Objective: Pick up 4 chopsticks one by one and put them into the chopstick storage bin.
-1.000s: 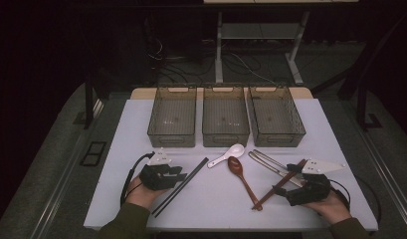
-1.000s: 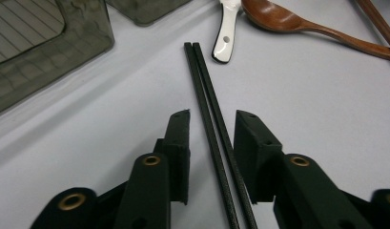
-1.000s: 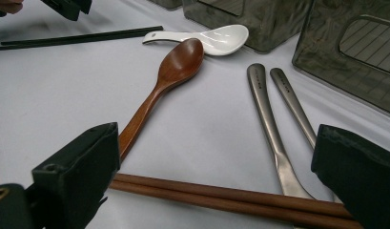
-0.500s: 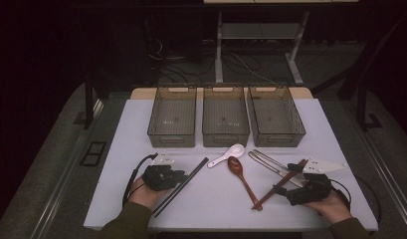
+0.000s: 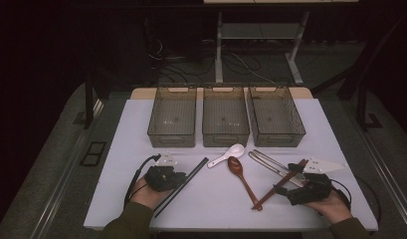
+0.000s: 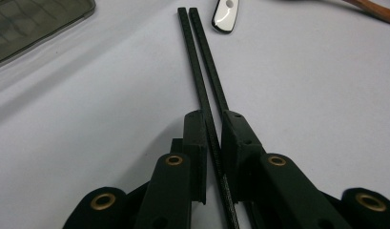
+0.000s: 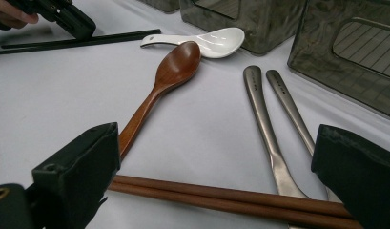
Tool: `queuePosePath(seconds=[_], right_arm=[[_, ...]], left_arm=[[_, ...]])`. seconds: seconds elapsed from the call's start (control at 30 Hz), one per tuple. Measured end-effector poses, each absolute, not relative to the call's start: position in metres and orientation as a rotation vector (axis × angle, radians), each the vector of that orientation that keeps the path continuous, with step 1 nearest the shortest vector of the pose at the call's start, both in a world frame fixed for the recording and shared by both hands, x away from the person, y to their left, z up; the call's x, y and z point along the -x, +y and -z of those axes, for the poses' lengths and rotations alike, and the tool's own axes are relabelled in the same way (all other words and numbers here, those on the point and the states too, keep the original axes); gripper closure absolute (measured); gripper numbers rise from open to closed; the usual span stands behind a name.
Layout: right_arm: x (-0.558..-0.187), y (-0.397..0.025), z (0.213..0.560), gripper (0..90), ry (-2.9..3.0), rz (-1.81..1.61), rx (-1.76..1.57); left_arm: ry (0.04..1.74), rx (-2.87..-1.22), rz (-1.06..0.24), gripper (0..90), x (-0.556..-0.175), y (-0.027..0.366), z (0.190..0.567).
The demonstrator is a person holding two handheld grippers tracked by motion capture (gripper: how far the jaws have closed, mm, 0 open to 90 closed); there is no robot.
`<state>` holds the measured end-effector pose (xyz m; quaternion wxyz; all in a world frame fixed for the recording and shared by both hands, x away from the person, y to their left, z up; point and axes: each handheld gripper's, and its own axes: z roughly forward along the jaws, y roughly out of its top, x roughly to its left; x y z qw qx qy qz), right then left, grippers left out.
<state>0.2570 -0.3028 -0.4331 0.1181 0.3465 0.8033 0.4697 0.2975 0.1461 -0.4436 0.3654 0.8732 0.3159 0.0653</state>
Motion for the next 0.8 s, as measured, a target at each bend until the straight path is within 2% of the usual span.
queuePosePath(seconds=[0.57,0.8], right_arm=[[-0.2571,-0.3034,0.4327,2.8,2.349,-1.374,-1.007],[-0.2568,-0.3035,0.4323,2.8,2.349,-1.375,-1.007]], left_arm=[[0.811,-2.280,-0.246,77.7,-0.2921,0.1407,0.4436],[0.813,-2.301,-0.288,83.2,-0.2915,0.1385,0.4423]])
